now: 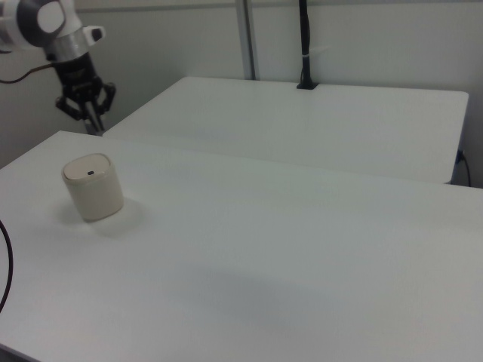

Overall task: Open the trash bin
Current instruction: 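Move the gripper over the cream trash bin toward its lid button, then press down on the lid button with the gripper fingers, then lift the gripper away from the opened bin and retract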

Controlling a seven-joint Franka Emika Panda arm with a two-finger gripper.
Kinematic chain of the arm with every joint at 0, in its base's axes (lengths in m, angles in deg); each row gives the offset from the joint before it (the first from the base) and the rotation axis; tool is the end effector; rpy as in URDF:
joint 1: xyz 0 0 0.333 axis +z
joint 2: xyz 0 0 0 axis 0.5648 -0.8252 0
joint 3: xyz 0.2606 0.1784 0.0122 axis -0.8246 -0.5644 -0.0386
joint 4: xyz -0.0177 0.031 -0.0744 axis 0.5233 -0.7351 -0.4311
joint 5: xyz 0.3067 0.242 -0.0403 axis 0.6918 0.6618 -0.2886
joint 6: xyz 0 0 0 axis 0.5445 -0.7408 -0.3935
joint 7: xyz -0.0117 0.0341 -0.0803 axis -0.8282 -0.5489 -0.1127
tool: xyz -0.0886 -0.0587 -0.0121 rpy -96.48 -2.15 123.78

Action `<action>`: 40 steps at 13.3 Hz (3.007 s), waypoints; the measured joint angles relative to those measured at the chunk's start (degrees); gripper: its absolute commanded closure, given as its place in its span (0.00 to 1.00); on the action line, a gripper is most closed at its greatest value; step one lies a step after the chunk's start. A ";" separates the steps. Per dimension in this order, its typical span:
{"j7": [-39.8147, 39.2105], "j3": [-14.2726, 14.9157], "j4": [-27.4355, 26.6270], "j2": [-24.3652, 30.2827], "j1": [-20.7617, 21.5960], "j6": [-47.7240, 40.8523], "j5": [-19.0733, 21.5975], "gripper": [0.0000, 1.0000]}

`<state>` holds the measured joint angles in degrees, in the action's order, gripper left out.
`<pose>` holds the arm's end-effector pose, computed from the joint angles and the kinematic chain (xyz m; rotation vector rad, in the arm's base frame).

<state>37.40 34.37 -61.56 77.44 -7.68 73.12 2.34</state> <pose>0.5902 0.1995 0.5944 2.8116 1.2982 0.1440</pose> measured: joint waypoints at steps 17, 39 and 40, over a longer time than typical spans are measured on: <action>5.83 0.08 1.02 -16.15 10.03 14.97 -0.12 0.90; 47.00 4.14 0.16 -7.16 0.15 -5.61 -8.20 0.00; 46.86 4.19 -0.14 -7.17 -1.49 -4.17 -8.20 0.00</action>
<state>84.26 38.56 -61.70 70.27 -9.17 68.95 -5.85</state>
